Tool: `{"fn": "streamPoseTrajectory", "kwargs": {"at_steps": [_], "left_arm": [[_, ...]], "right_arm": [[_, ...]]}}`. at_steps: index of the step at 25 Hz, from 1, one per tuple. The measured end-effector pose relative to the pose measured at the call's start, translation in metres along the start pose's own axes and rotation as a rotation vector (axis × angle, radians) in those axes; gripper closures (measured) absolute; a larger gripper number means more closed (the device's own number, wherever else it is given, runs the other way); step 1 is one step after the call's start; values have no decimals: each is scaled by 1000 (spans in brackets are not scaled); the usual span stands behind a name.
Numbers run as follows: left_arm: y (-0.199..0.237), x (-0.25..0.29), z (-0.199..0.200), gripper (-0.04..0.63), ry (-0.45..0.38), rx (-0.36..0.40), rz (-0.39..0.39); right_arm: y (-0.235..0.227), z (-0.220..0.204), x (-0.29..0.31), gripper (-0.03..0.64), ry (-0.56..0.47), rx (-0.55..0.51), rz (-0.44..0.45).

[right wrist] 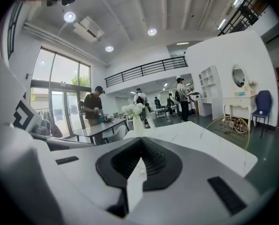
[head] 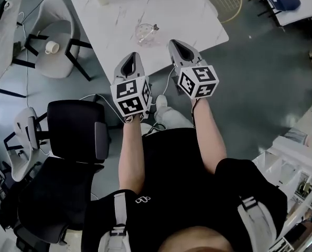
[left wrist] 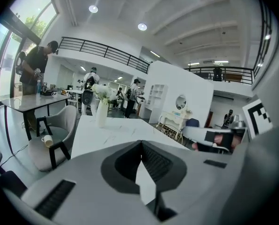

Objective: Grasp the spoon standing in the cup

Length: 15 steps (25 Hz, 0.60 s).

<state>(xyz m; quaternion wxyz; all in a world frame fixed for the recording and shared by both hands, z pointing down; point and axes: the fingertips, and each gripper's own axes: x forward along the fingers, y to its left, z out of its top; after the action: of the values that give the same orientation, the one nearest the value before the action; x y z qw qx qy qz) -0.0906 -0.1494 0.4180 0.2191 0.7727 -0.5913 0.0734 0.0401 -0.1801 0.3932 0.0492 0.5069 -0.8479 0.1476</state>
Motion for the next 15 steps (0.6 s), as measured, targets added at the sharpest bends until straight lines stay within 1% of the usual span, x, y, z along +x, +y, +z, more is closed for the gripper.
{"fn": "streamPoseTrajectory", "kwargs": {"at_steps": [4,8,13,14,15], "left_arm": [[3,27,-9,580,19,-38,51],[6,46,-16,580,46,-45,91],[16,61,-27,580,78,-62,130],[19,64,-30,580,86,-64,138],[21,67,-32,580,93,-65,144]], "right_arm": [[-21,-4,28,611,19,-21,37],[-32,-10,50,611,33,-29,73],[-39,-22,76,609,56,-35,95],[-40,-26,81,604,63,-36,99],[-41,-30,86,586,72,-34,105]]}}
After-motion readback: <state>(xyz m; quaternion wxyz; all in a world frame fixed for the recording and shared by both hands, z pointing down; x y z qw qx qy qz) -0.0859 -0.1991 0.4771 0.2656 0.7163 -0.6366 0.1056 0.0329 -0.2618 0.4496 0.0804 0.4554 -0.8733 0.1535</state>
